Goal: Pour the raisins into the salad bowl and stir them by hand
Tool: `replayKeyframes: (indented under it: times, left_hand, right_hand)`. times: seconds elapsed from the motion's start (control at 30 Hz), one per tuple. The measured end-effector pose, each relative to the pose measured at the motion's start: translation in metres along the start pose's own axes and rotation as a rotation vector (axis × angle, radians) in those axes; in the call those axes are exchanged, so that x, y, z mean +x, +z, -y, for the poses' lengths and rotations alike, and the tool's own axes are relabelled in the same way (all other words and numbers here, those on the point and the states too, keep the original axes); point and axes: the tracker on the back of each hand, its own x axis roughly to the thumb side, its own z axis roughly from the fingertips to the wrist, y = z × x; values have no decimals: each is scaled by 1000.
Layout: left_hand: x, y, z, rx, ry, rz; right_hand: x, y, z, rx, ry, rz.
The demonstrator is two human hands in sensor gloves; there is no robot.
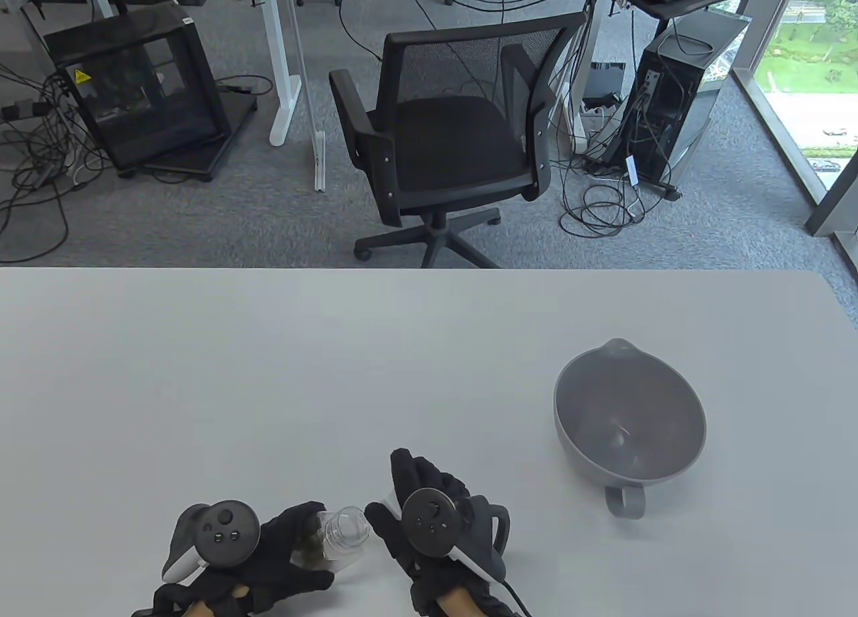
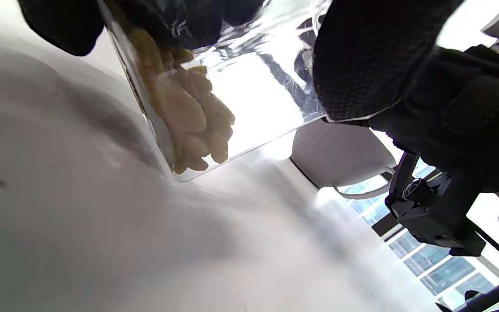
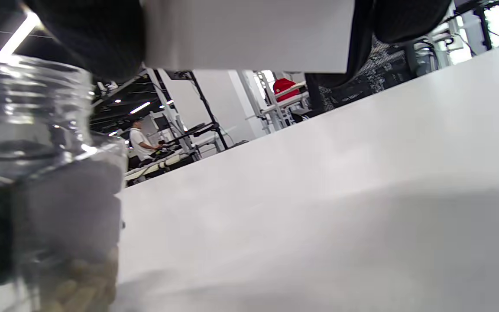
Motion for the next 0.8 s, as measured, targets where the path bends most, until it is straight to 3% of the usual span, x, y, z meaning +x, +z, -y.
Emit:
replayKeyframes:
  times: [0.13, 0.37, 0.47, 0.5, 0.53, 0.63, 0.73, 0.8]
  left_hand:
    - [-1, 2, -5, 33, 107, 24]
    - [5, 4, -6, 41, 183, 126]
    - [9, 7, -8, 32, 207, 159]
    - [9, 8, -8, 32, 211, 164]
    - [10, 9, -9, 35, 214, 169]
    - [11, 11, -11, 48, 210, 177]
    - [10, 11, -13, 54, 216, 177]
    - [11, 11, -13, 49, 221, 180]
  right_hand:
    - [-18, -10, -8, 67, 69, -109]
    - [-38, -16, -53, 314, 350, -190]
    - [-34, -16, -41, 304, 341, -161]
    - [-33, -15, -33, 256, 295, -162]
    - [-33, -13, -19, 138, 234, -168]
    - [-42, 0, 40, -346, 113, -274]
    - [-67, 14, 74, -602, 141, -448]
    - [-98, 21, 88, -623, 108, -618]
